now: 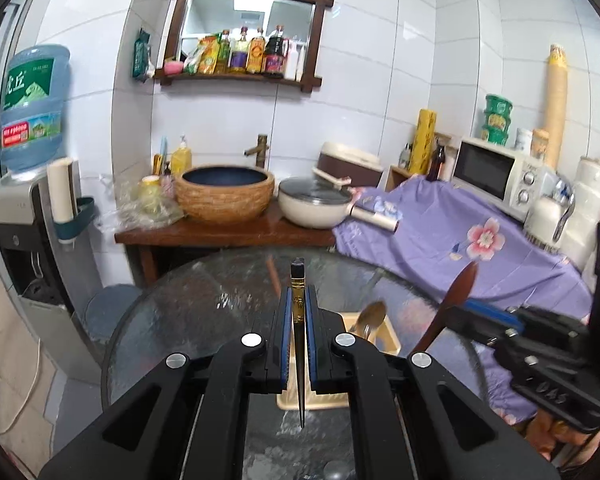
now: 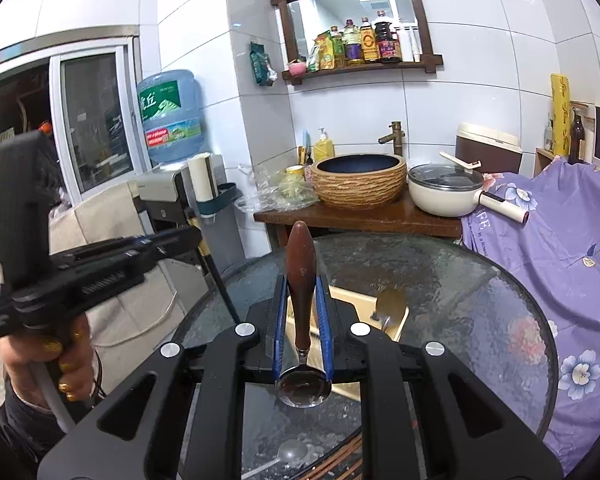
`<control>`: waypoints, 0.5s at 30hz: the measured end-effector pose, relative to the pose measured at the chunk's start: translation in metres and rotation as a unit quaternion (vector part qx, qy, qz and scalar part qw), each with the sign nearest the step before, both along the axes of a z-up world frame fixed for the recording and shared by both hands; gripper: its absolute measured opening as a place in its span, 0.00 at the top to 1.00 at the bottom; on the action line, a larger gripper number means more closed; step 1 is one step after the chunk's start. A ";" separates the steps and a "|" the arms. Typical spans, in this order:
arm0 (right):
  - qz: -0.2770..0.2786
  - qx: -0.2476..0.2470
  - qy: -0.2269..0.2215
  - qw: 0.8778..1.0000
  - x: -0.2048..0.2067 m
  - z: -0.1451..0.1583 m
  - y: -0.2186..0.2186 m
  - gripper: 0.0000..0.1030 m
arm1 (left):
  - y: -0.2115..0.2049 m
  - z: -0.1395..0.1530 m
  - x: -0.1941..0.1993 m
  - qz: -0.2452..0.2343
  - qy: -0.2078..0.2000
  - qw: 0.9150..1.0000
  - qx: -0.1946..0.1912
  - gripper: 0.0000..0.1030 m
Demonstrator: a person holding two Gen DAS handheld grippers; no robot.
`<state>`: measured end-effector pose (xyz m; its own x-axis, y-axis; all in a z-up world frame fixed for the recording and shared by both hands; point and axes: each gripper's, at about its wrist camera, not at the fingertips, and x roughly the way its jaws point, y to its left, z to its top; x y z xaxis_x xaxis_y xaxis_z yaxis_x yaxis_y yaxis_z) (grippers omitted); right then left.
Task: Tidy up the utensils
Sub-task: 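Lower the black stick and wooden-handled spoon into the beige holder and open both tools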
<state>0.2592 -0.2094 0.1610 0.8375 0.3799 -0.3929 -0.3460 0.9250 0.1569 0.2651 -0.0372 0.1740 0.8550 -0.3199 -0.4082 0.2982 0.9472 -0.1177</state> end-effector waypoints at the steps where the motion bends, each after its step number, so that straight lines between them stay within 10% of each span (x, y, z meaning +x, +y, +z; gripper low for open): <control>1: -0.004 0.001 -0.005 1.000 0.003 0.007 -0.002 0.85 | -0.002 0.011 -0.001 0.001 -0.010 1.000 -0.001 0.94; 9: -0.053 -0.017 -0.050 0.997 0.033 0.035 -0.004 0.85 | -0.017 0.062 0.013 0.021 -0.057 0.998 -0.023 0.94; 15: -0.080 -0.030 -0.044 0.995 0.057 0.009 -0.003 0.85 | -0.033 0.039 0.048 0.039 -0.037 0.998 -0.033 0.94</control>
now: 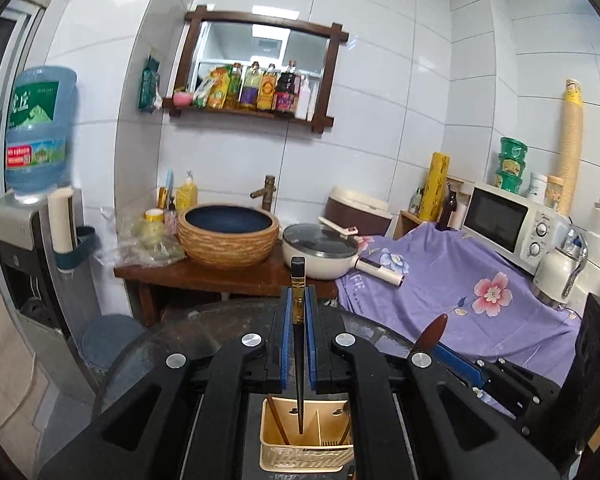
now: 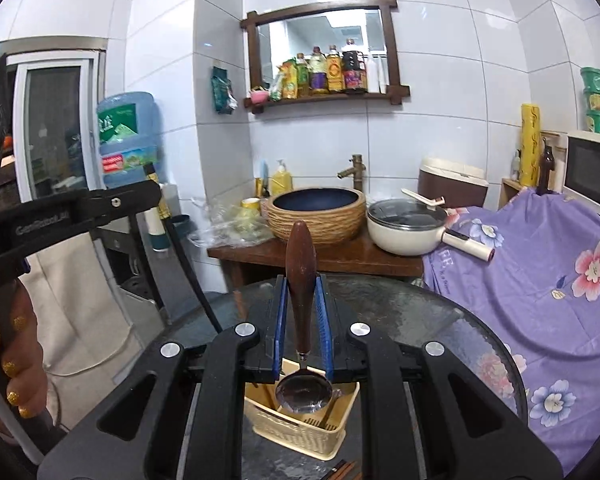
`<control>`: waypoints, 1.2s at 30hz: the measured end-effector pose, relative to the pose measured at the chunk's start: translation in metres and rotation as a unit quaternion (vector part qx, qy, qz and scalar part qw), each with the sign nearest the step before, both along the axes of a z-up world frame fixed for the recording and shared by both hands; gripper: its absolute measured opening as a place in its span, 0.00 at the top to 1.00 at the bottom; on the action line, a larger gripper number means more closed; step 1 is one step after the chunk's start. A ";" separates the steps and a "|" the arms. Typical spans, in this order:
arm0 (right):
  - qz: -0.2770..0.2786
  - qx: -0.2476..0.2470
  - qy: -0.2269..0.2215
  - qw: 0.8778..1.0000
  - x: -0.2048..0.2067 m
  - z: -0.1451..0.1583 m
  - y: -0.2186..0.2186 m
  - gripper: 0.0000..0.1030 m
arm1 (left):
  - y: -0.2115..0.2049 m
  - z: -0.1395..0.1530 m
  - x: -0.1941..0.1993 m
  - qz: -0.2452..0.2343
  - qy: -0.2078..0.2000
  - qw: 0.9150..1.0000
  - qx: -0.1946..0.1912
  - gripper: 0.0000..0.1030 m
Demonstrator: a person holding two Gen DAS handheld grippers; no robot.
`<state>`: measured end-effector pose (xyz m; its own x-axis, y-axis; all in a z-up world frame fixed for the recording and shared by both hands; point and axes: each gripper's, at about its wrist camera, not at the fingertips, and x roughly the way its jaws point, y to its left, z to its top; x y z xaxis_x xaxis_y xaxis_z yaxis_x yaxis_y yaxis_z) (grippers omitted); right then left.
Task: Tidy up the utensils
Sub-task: 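Lower the black stick and wooden-handled spoon into the beige holder and open both tools, then grasp the grey plastic spoon with the left tool while the right tool grasps a brown chopstick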
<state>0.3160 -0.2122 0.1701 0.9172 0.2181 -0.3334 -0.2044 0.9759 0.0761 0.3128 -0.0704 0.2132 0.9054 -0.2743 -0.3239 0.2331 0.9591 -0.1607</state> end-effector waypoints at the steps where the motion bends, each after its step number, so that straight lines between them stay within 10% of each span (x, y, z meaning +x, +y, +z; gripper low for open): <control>1: -0.001 0.002 0.003 1.000 0.003 -0.008 0.000 0.85 | -0.001 -0.008 0.005 0.004 0.004 1.000 0.001 0.94; 14: 0.002 -0.010 0.055 0.998 0.018 -0.091 0.007 0.85 | -0.009 -0.104 0.033 0.009 0.072 0.997 0.027 0.94; 27: 0.003 0.009 0.074 0.997 0.015 -0.115 0.000 0.90 | -0.008 -0.116 0.031 0.004 0.074 0.996 0.043 0.94; 29: 0.002 0.009 0.072 0.997 0.011 -0.114 -0.002 0.82 | -0.005 -0.115 0.028 -0.001 0.077 0.996 0.042 0.92; 31: -0.004 0.015 0.063 0.998 0.002 -0.113 -0.006 0.45 | -0.003 -0.115 0.025 -0.005 0.077 0.996 0.041 0.77; 33: -0.009 0.014 0.048 0.999 -0.010 -0.111 -0.008 0.42 | 0.001 -0.115 0.018 -0.005 0.070 0.997 0.032 0.52; 36: -0.009 0.009 0.048 0.999 -0.024 -0.110 -0.010 0.42 | 0.008 -0.116 0.001 0.001 0.057 0.998 0.040 0.49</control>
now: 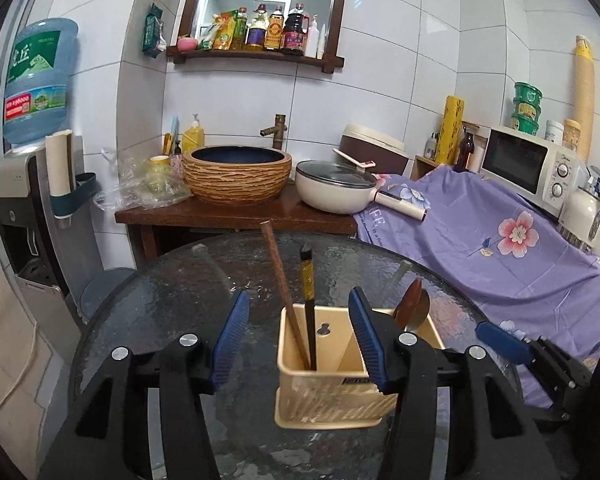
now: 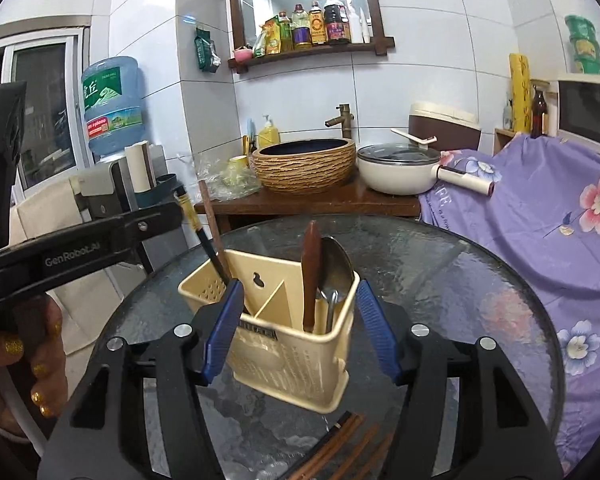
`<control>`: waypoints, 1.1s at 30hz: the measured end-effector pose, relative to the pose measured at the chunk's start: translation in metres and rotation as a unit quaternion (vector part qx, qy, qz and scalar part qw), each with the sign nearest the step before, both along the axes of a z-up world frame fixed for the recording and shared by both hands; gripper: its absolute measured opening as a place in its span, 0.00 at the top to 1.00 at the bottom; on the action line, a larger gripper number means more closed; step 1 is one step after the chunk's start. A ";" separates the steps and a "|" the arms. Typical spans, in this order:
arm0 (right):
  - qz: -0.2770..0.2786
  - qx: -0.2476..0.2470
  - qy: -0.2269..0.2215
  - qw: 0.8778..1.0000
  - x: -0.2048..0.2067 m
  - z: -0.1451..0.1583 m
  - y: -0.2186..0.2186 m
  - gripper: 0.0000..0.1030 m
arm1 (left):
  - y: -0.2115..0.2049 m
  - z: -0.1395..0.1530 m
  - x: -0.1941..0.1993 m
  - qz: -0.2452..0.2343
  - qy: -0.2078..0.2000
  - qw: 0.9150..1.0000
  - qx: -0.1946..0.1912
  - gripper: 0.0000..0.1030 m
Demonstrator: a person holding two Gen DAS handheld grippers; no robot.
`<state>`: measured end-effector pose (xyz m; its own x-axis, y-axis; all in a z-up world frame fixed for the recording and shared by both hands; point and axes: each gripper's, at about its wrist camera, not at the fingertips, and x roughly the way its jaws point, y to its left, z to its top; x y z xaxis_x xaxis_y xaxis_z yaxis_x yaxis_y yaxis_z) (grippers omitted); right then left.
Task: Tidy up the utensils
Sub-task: 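Grasp the grey plastic spoon with the left tool while the right tool grasps a brown chopstick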
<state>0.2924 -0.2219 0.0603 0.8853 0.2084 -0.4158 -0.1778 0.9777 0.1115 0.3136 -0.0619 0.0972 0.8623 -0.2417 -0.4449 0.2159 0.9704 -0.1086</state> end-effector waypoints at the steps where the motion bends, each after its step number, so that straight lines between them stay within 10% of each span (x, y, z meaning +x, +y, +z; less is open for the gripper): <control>1: 0.000 0.000 0.002 1.000 -0.005 -0.001 -0.001 0.42 | 0.003 -0.002 -0.005 0.002 -0.002 1.000 0.002 0.48; 9: 0.005 -0.027 0.084 0.996 -0.035 -0.042 -0.015 0.42 | 0.015 -0.033 -0.042 -0.006 0.013 0.999 0.034 0.30; 33: -0.033 -0.034 0.247 0.968 -0.031 -0.137 -0.030 0.55 | -0.013 -0.147 -0.090 -0.111 0.154 0.970 0.150 0.45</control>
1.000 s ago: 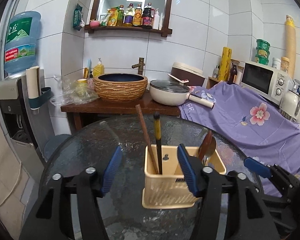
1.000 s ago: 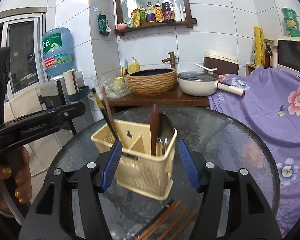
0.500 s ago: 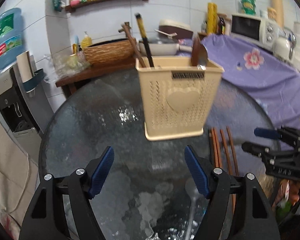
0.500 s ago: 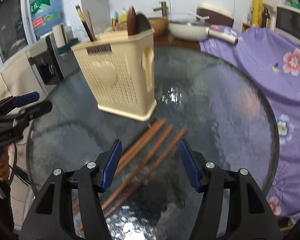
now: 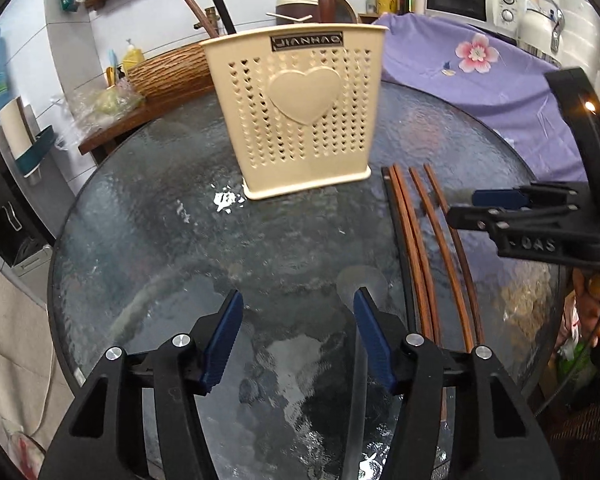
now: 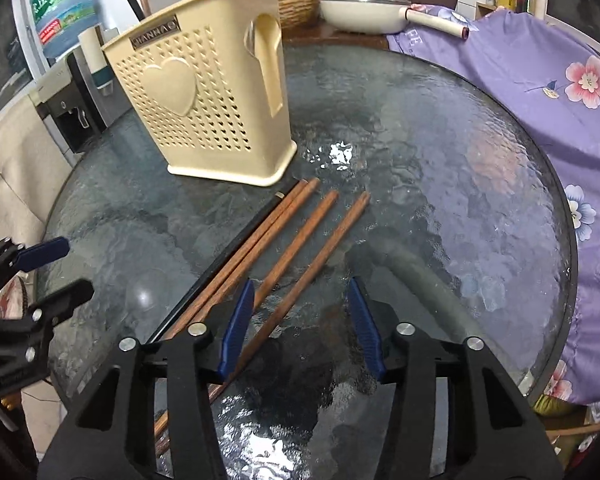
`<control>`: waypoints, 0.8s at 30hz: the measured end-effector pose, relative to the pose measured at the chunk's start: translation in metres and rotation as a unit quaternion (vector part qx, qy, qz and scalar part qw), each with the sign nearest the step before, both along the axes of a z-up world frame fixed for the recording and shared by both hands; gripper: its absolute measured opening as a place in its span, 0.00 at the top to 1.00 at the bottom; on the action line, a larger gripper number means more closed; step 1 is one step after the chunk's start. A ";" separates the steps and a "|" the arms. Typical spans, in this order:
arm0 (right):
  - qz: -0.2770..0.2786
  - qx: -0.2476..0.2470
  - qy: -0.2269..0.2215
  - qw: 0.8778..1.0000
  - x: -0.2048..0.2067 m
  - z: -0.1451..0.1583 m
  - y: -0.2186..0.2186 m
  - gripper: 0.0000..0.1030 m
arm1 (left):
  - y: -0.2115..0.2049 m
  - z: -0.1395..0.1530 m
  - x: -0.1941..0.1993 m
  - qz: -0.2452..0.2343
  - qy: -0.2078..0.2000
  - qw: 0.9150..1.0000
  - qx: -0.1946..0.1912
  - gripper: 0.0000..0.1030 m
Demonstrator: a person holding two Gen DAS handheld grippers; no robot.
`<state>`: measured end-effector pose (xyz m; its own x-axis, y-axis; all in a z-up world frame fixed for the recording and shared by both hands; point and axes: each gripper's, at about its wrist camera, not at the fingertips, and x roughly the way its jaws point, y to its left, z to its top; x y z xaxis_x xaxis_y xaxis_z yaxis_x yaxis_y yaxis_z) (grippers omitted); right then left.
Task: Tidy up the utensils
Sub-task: 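Grasp the grey plastic spoon with the left tool while the right tool grasps a brown chopstick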
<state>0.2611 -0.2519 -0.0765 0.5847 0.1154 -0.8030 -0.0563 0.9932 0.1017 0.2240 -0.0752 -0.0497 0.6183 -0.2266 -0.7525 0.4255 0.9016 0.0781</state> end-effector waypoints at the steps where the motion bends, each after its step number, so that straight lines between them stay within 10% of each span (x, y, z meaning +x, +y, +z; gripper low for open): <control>1: -0.002 -0.002 0.003 1.000 0.002 -0.002 0.000 0.56 | -0.001 -0.002 -0.001 -0.003 0.001 1.000 0.002 0.45; 24: -0.008 -0.038 0.016 0.999 0.028 -0.010 0.010 0.66 | -0.026 -0.028 -0.003 -0.039 0.029 0.998 0.032 0.52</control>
